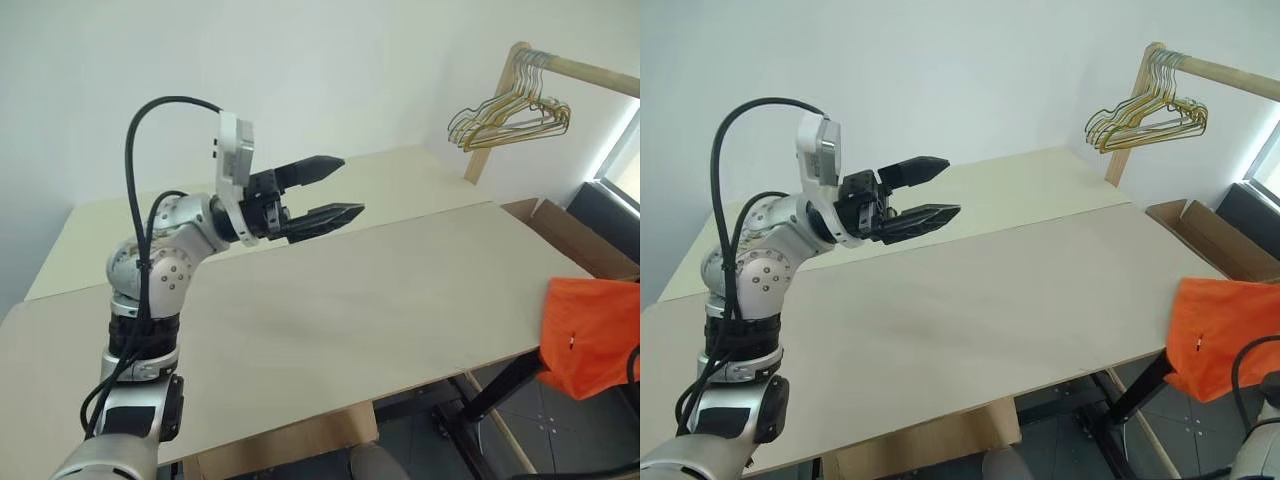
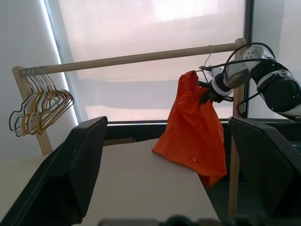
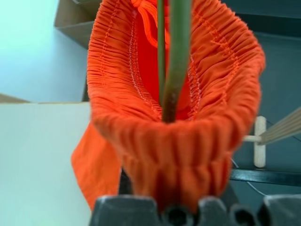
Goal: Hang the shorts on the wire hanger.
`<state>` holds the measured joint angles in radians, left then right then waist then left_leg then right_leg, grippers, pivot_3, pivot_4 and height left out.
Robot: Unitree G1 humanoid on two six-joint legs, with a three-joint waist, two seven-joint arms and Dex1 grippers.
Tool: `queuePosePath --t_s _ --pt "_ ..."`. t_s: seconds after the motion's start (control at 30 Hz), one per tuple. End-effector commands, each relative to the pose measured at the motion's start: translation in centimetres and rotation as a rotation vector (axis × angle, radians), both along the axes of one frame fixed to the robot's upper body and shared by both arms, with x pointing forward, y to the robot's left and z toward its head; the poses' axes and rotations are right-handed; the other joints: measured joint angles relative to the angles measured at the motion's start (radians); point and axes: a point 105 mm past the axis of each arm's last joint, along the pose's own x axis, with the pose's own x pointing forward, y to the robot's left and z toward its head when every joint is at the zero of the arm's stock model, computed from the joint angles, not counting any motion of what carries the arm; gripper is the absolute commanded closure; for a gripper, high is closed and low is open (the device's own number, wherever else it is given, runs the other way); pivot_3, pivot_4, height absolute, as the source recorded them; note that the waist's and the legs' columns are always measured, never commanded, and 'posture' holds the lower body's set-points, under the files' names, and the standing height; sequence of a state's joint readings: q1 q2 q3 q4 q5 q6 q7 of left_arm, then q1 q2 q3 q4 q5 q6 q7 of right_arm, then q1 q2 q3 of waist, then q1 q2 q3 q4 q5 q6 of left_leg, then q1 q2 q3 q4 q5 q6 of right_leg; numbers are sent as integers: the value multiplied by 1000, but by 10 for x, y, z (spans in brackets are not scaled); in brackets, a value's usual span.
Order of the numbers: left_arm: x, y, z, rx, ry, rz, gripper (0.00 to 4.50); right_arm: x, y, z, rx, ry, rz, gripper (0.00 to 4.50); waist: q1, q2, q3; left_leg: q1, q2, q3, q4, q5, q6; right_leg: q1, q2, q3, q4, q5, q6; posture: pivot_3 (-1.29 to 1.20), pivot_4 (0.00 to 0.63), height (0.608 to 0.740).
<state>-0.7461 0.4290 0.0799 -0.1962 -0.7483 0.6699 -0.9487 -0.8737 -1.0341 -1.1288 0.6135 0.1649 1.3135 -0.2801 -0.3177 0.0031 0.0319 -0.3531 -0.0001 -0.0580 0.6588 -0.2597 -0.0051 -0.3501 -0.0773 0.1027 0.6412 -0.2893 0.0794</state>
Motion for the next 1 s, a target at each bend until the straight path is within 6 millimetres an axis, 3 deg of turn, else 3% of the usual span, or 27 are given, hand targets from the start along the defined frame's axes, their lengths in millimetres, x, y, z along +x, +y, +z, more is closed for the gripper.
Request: queuePosePath --t_s 0.03,0.17,0.3,0.4,0.5,0.87,1.0 --pt "-5 4 10 -1 -44 13 0 -3 -5 10 -70 -11 -51 2985 0 0 0 0 0 0 0 0 0 0 0 0 0 0 0 -254 0 740" --pt "-4 9 9 22 -39 47 0 0 -1 17 -174 26 -64 1547 3 0 0 0 0 0 0 0 0 0 0 1 0 0 0 -201 0 740" --pt "-4 15 9 37 -34 96 0 3 3 37 -407 99 -109 97 16 0 0 0 0 0 0 0 0 0 0 1 0 0 1 -173 4 740" --pt "0 19 7 25 -31 171 0 11 15 68 -709 137 -129 34 40 1 0 0 0 1 0 0 0 0 0 3 1 0 1 -159 5 740" --pt "2 21 5 26 -33 216 0 20 32 87 -911 132 -122 34 60 0 0 1 0 2 0 0 0 -1 0 4 1 1 2 -140 4 740" --pt "2 24 3 39 -30 241 0 33 99 122 -1384 37 -176 34 144 -2 2 0 0 1 0 0 0 -7 0 4 1 2 0 -124 0 740" --pt "8 25 2 22 -27 282 0 44 126 130 -1508 -23 -113 34 155 -5 3 0 -1 2 1 0 0 -7 0 4 0 5 -5 -138 5 740"
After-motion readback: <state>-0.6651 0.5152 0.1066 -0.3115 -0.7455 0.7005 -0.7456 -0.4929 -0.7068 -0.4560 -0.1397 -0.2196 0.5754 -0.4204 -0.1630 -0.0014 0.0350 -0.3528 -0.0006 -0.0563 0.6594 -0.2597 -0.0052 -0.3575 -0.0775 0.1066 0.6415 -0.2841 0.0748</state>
